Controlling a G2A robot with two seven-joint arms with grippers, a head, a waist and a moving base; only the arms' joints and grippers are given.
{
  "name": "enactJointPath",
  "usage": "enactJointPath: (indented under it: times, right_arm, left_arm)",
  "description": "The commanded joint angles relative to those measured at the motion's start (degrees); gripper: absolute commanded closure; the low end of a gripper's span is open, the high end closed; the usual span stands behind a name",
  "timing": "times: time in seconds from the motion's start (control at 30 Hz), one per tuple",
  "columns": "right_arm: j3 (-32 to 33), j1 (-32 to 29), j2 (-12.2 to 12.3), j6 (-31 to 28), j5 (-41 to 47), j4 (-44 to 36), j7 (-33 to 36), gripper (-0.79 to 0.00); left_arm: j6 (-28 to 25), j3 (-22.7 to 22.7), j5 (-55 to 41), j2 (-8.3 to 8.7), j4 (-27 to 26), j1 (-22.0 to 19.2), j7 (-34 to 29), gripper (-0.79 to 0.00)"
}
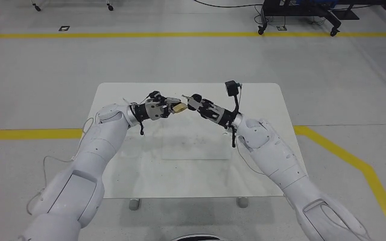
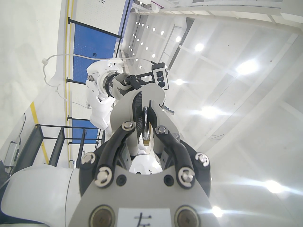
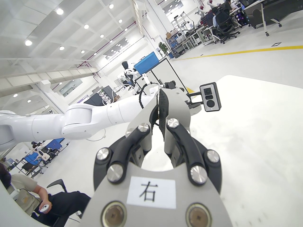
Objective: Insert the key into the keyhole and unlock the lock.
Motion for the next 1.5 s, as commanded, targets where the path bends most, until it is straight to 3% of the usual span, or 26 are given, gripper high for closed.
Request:
enactJointPath:
  times: [0.0, 0.17, 0.3, 0.47, 0.73, 0.83, 1.07, 1.47]
  right_arm:
    - [0.6, -0.2, 0.1, -0.6, 0.3, 0.0, -0.5, 0.0]
    - [3.7, -1.2, 0.8, -2.8, -1.7, -0.8, -1.9, 0.0]
    - [7.9, -2.9, 1.9, -3.0, -11.0, -2.9, -4.2, 0.0]
    - [7.9, -2.9, 1.9, -3.0, -11.0, -2.9, -4.2, 0.0]
    - [8.3, -3.3, 2.0, -2.7, -13.5, -4.6, -4.6, 0.0]
    - [10.6, -4.2, 2.7, -1.6, -23.0, -8.8, -5.7, 0.0]
    - [13.2, -8.7, 4.3, 5.8, -54.7, -24.4, -4.8, 0.0]
    - [9.2, -11.9, 5.4, 12.1, -83.6, -35.4, -1.5, 0.0]
  left_arm:
    - [0.1, -0.3, -0.1, -0.03, 0.1, 0.0, -0.1, 0.0]
    - [-1.0, -1.3, 0.0, 0.03, 0.4, -0.3, 0.0, 0.0]
    - [-2.4, -2.7, -0.1, 0.41, 1.1, -1.0, 0.5, 0.0]
    - [-2.4, -3.0, 1.7, 0.53, 1.2, -1.8, 1.6, 0.0]
    - [0.0, -1.5, 4.5, -0.69, 2.0, -1.5, 5.2, 0.0]
    - [1.8, -1.3, 4.8, -1.15, 3.0, -1.7, 7.0, 0.0]
    - [2.8, -0.5, 7.1, -2.0, 3.8, -2.3, 8.7, 0.0]
    - [1.9, -0.8, 9.1, -2.71, 5.3, -2.8, 9.4, 0.0]
